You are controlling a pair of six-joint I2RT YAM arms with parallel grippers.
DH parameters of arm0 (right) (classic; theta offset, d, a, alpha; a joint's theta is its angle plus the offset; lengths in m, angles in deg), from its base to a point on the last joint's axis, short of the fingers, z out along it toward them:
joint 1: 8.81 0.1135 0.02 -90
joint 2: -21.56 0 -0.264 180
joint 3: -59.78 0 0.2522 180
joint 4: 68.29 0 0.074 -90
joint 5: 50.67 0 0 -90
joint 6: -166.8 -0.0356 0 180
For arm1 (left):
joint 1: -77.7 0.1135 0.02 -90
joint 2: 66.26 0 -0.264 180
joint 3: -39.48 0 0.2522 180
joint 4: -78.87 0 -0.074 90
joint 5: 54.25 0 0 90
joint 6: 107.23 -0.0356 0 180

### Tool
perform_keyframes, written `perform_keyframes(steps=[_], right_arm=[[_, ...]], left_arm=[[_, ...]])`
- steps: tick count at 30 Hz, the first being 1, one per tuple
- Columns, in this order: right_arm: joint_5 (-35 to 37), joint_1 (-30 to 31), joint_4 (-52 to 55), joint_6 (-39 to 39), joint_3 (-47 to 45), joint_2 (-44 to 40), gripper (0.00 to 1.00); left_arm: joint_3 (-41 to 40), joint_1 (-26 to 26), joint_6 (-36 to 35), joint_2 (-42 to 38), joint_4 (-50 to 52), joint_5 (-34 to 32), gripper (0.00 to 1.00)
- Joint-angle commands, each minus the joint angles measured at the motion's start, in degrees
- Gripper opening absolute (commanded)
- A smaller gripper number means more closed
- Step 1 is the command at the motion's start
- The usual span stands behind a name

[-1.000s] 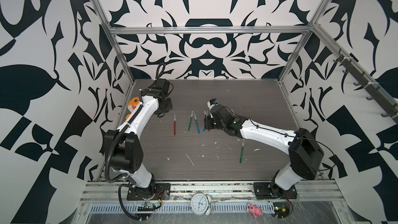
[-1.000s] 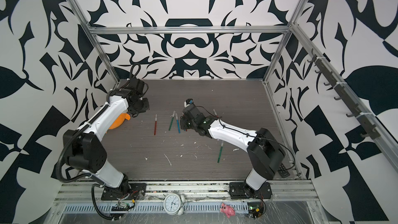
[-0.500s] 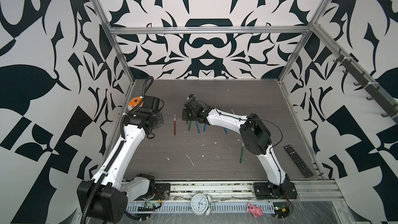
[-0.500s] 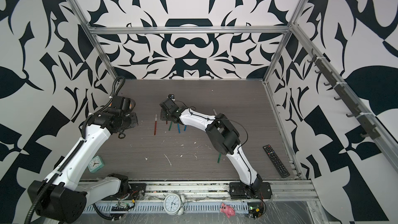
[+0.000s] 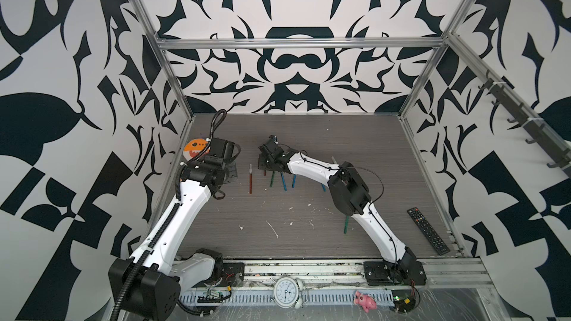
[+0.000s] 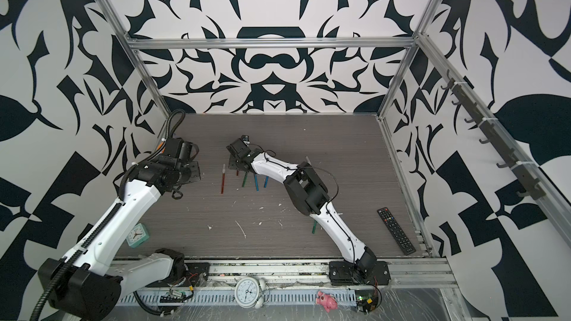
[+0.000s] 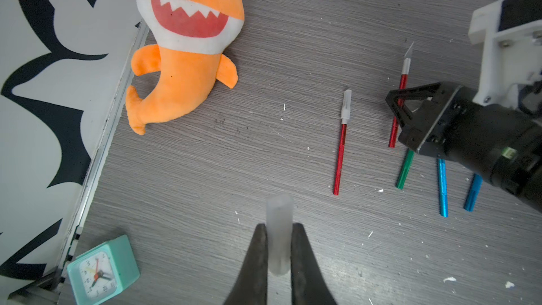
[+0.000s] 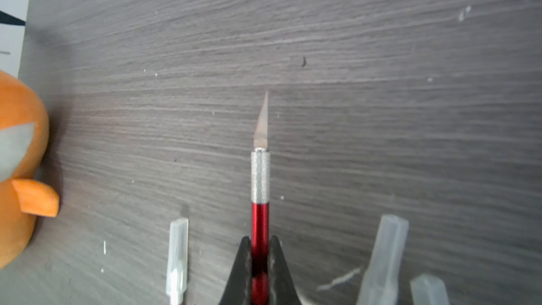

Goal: Remove protective caps from carving knives
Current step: Place the carving knife at the center of the board.

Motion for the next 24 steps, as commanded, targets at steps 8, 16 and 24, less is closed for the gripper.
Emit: perform_keyframes(steps=[8, 16, 24], right_arm=[[0.2, -0.2, 4.0, -2.7, 6.6, 3.1, 0.1], [0.8, -0.1, 4.4, -3.7, 6.5, 3.6, 0.3], [0.9, -0.1, 3.9, -2.7, 7.5, 0.9, 0.35]], left_arm=[[-0.3, -0.8, -0.4, -0.5, 0.6, -1.8, 0.0], [-0.3, -0.9, -0.5, -0.9, 0.8, -2.0, 0.0], [-0.4, -1.0, -0.6, -0.8, 0.8, -2.2, 0.0]])
